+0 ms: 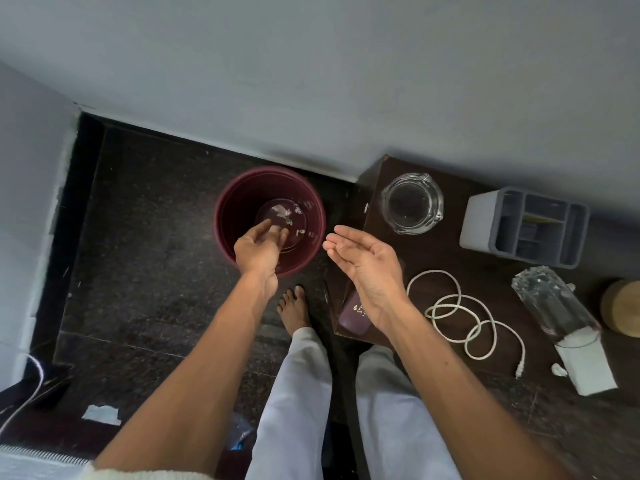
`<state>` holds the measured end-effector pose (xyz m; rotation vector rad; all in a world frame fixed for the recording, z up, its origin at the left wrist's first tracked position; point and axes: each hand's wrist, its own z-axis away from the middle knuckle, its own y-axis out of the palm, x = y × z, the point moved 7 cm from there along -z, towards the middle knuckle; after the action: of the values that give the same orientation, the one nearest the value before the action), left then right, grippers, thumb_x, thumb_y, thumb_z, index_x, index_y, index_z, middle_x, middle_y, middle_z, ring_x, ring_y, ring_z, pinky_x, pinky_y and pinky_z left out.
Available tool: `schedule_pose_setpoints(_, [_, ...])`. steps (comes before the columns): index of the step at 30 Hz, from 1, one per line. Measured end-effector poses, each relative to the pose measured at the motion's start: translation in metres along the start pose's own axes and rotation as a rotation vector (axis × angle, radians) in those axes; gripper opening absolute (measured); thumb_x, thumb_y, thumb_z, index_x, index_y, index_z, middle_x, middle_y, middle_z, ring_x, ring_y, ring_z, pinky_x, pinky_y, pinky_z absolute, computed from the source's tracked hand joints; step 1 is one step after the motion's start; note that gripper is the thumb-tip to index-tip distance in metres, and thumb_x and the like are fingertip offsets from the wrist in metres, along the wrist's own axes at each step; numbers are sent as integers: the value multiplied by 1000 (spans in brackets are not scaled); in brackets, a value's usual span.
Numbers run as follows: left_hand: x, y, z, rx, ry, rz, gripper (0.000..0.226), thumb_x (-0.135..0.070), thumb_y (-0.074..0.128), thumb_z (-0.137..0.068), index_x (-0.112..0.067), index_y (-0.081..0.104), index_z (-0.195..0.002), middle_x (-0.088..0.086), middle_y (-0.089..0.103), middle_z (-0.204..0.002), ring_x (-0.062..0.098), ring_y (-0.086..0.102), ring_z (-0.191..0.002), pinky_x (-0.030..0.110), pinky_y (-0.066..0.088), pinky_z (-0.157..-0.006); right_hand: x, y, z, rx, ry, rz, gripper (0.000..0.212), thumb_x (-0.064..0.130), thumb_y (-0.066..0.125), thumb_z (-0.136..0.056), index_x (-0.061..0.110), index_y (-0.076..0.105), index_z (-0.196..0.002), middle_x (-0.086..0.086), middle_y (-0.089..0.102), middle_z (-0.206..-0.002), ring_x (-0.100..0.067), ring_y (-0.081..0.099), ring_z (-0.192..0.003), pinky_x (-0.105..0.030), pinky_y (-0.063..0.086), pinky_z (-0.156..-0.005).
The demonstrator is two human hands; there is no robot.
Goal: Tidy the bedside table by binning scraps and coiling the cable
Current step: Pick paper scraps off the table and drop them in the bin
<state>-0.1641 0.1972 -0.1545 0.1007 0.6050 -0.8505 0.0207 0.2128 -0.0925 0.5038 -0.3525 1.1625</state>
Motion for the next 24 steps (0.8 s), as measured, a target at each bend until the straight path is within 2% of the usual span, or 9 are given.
schedule_pose_setpoints(5, [-1,23,47,117,16,97,22,-6,52,-104,0,60,-124,13,70,-108,15,73,-98,22,60,-87,9,-14,11,-60,-75,20,30,-15,58,-90,2,67,-112,-16,73,-105,-22,71,-98,-29,56,-95])
schedule_pose_setpoints(10, [10,56,108,226,13,140,22,-10,49,-106,-2,61,-123,15,71,-109,19,73,-104,26,58,-93,22,-59,29,-163,-152,24,25,-7,59,-92,6,69,-112,-14,75,-106,-18,75,-96,-26,58,-91])
schedule_pose_setpoints(14, [34,88,145,312,-37,114,18,-10,48,-106,-10,66,-112,13,73,-107,16,74,-100,23,59,-86,37,-102,45,-224,-207,19,24,-5,60,-93,4,69,-113,-15,75,-107,-16,75,-95,-28,58,-91])
schedule_pose_setpoints(19, [64,120,174,386,-66,52,20,-12,48,-107,-10,67,-113,15,73,-111,18,73,-102,24,59,-84,56,-167,71,-341,-306,112,21,-2,63,-92,2,70,-111,-14,77,-101,-14,75,-91,-24,59,-85])
schedule_pose_setpoints(24, [87,141,204,468,-78,0,19,-14,50,-106,-10,68,-111,12,76,-104,15,75,-94,21,61,-80,48,-240,97,-535,-358,174,18,3,67,-91,9,73,-106,-5,78,-95,-14,76,-88,-26,60,-82])
